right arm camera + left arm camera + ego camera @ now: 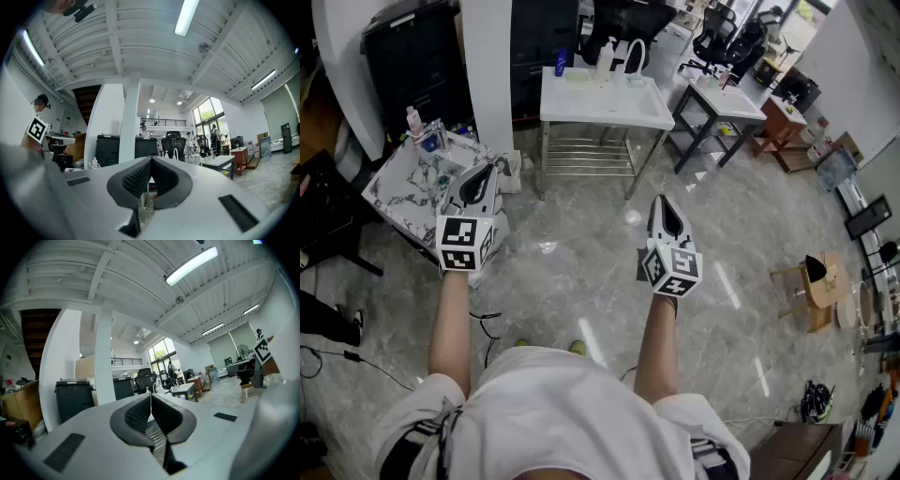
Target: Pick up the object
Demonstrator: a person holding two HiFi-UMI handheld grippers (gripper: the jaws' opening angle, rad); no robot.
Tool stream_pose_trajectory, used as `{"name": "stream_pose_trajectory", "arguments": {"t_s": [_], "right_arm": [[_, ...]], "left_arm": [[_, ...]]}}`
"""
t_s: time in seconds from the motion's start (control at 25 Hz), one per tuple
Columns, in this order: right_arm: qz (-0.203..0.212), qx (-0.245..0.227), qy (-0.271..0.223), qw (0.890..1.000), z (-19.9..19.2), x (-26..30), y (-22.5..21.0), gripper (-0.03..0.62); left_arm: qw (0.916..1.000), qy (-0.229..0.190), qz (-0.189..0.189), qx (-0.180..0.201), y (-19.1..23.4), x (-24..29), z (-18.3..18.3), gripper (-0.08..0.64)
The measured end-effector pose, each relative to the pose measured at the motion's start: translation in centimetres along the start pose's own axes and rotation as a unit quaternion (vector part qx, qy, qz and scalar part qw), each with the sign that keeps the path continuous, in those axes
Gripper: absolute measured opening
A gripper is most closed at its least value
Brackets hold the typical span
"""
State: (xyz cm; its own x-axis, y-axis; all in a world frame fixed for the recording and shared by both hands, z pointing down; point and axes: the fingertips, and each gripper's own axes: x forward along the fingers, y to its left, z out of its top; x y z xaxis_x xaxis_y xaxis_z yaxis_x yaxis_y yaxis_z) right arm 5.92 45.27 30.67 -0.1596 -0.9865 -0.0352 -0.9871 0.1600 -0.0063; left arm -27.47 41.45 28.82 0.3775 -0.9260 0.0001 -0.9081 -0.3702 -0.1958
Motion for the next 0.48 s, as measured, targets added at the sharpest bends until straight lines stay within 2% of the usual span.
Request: {"name": "stream_pose_trajectory", "arguments": {"t_s": [0.48], "right_arm": [[0.0,0.021,-0.002,1.0,-0.87,0.47,0.67,0.006]], "left_arm": [[0.9999,0.001,-0.008,-0.009,-0.29,0.69,-0.58,0.021]]}}
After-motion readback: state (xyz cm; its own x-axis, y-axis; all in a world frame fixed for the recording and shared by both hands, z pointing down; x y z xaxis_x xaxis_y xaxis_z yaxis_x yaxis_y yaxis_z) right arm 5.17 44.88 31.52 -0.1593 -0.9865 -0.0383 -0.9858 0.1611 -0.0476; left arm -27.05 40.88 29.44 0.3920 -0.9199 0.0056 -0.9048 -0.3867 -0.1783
